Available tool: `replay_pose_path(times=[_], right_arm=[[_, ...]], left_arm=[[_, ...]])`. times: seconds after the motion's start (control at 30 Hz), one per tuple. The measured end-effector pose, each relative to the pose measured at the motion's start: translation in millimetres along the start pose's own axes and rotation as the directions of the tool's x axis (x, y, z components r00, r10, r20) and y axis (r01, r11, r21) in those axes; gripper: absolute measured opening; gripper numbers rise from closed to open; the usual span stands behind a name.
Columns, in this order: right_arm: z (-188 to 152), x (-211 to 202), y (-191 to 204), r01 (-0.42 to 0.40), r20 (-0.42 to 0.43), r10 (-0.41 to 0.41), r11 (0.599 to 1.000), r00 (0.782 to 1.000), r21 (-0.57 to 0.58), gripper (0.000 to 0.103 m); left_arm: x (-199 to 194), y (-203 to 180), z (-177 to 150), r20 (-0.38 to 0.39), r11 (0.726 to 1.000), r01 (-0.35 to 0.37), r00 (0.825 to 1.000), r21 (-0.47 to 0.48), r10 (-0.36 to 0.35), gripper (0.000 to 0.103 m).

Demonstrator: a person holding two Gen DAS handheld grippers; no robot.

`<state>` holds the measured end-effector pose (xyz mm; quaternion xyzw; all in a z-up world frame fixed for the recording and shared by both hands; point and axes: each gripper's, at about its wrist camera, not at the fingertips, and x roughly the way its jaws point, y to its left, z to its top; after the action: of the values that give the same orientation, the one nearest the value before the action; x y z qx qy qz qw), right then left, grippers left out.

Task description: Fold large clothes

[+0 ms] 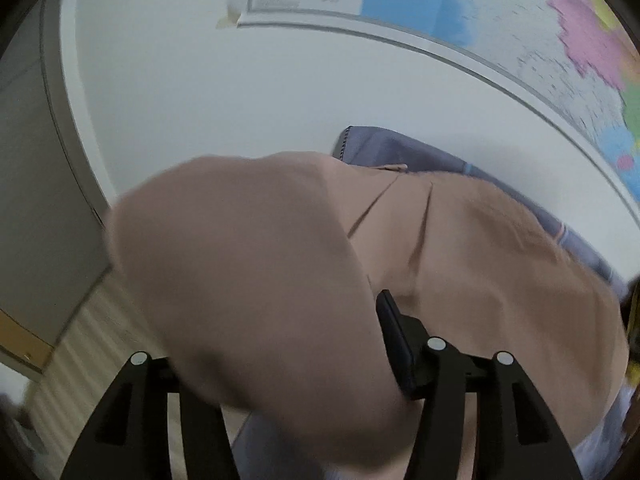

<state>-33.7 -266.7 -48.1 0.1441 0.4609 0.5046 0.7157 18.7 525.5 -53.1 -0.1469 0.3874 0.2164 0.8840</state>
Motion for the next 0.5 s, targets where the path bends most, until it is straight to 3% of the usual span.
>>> replay_pose_path(times=[0.1, 0.13, 0.17, 0.23, 0.33, 0.43, 0.5], right_arm=[[6.8, 16.1, -0.5, 0.035, -0.018, -0.035, 0.999, 0.999, -0.03, 0.031], [9.4, 18.6, -0.8, 0.045, -0.014, -0.046, 0.998, 0.999, -0.031, 0.016], [12.4, 22.1, -0.8, 0.058, -0.009, -0.059, 0.998, 0.998, -0.031, 0.012], [15.8, 22.8, -6.7, 0.074, -0.001, -0.074, 0.997, 0.997, -0.024, 0.009], [15.9, 24.8, -11.2, 0.109, 0.006, -0.109, 0.993, 0.994, -0.034, 0.007], [13.7, 22.4, -20.1, 0.124, -0.017, -0.124, 0.992, 0.992, -0.009, 0.007], [12.7, 20.4, -19.9, 0.132, -0.026, -0.133, 0.991, 0.991, -0.016, 0.009]], left_arm=[[-14.8, -6.8, -4.4, 0.019, 0.997, -0.035, 0.999, 0.063, 0.034, 0.055], [-14.5, -8.6, -4.2, 0.016, 0.996, -0.042, 0.999, 0.076, 0.041, 0.056], [-12.8, -9.1, -3.2, 0.012, 0.995, -0.051, 0.999, 0.081, 0.05, 0.056], [-13.5, -7.1, -3.5, 0.006, 0.995, -0.06, 0.998, 0.076, 0.06, 0.056], [-16.5, -2.2, -5.3, 0.022, 0.988, -0.13, 0.991, 0.081, 0.128, 0.058], [-24.6, 16.4, -3.3, 0.029, 0.991, -0.132, 0.991, 0.005, 0.132, 0.063], [-27.6, 23.4, -1.3, 0.031, 0.972, -0.235, 0.971, -0.017, 0.235, 0.071]])
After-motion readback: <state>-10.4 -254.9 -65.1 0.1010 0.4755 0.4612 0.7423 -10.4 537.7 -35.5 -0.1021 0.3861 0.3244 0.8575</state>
